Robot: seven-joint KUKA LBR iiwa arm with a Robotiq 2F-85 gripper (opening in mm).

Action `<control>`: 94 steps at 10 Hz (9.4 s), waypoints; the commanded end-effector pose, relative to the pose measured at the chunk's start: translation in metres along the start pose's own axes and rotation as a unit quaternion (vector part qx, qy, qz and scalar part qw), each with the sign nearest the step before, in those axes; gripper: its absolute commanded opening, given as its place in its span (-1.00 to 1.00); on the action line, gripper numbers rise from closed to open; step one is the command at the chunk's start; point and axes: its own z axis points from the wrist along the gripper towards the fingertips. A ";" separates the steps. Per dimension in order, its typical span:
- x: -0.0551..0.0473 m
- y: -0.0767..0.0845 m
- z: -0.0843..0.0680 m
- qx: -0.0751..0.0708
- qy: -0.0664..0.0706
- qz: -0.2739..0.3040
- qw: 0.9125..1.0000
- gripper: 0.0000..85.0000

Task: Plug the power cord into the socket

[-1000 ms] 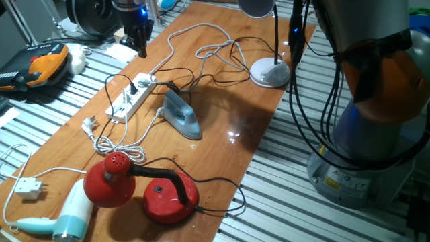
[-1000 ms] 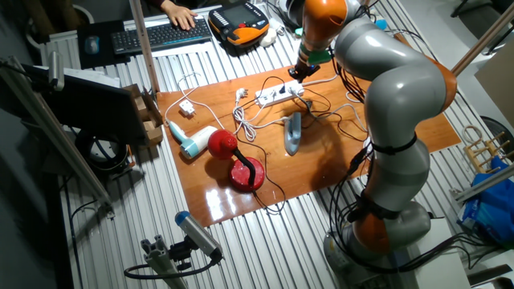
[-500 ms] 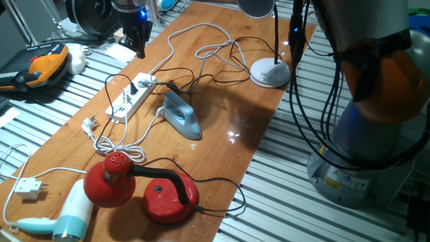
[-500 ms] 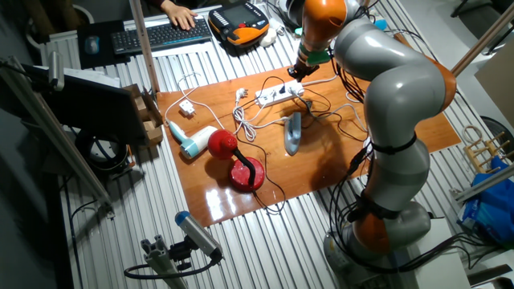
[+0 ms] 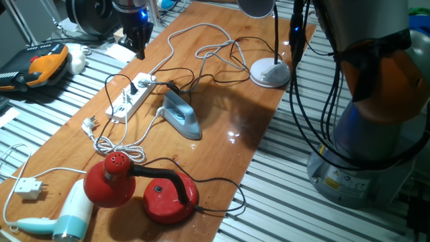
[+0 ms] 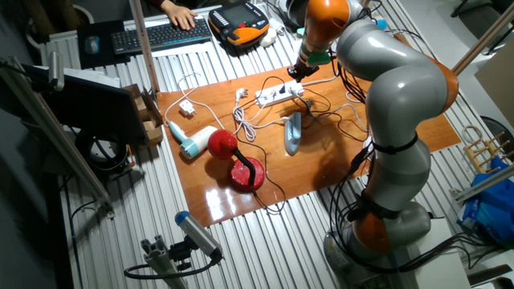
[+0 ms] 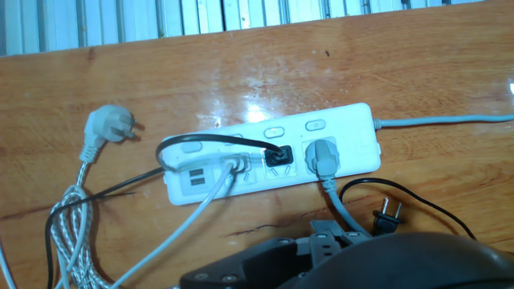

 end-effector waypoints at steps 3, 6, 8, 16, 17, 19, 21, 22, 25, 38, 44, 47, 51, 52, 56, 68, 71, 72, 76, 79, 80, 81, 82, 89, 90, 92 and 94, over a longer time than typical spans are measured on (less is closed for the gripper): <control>0.000 0.000 0.000 0.000 0.001 0.001 1.000 -1.00; -0.001 -0.001 0.001 0.000 0.005 0.004 1.000 -1.00; -0.001 0.003 0.004 -0.007 0.005 0.018 1.000 -1.00; 0.000 0.003 0.004 -0.013 0.008 0.023 1.000 -1.00; 0.000 0.003 0.004 -0.011 0.008 0.023 1.000 -1.00; 0.000 0.003 0.004 0.001 -0.007 0.033 0.999 -1.00; 0.000 0.003 0.004 0.004 -0.009 0.041 0.999 -1.00; 0.000 0.003 0.004 0.007 -0.004 0.052 0.999 -1.00; 0.000 0.003 0.004 0.012 0.034 0.085 0.996 -1.00; 0.043 0.016 -0.030 0.012 0.044 0.032 0.998 -1.00; 0.062 0.024 -0.036 0.019 0.034 0.023 0.999 -1.00; 0.067 0.028 -0.035 0.021 0.028 0.026 0.999 -1.00; 0.069 0.030 -0.034 0.024 0.023 0.027 0.999 -1.00; 0.069 0.030 -0.035 0.024 0.022 0.027 0.999 -1.00; 0.068 0.029 -0.034 0.017 0.021 0.031 0.999 -1.00; 0.059 0.021 -0.034 0.017 0.021 0.032 0.999 -1.00; 0.056 0.019 -0.034 0.015 0.019 0.029 0.999 -1.00; 0.055 0.021 -0.035 0.014 0.019 0.029 0.999 -1.00; 0.056 0.023 -0.038 0.018 0.022 0.031 0.999 -1.00; 0.057 0.022 -0.039 0.019 0.023 0.032 0.999 -1.00; 0.057 0.022 -0.040 0.018 0.023 0.035 0.999 -1.00; 0.058 0.022 -0.040 0.013 0.023 0.040 0.999 -1.00; 0.058 0.022 -0.040 0.013 0.023 0.043 0.999 -1.00; 0.059 0.023 -0.040 0.010 0.025 0.045 0.999 -1.00; 0.059 0.023 -0.040 0.011 0.025 0.045 0.999 -1.00; 0.059 0.023 -0.040 0.011 0.025 0.044 0.999 -1.00; 0.059 0.023 -0.039 0.011 0.024 0.043 0.999 -1.00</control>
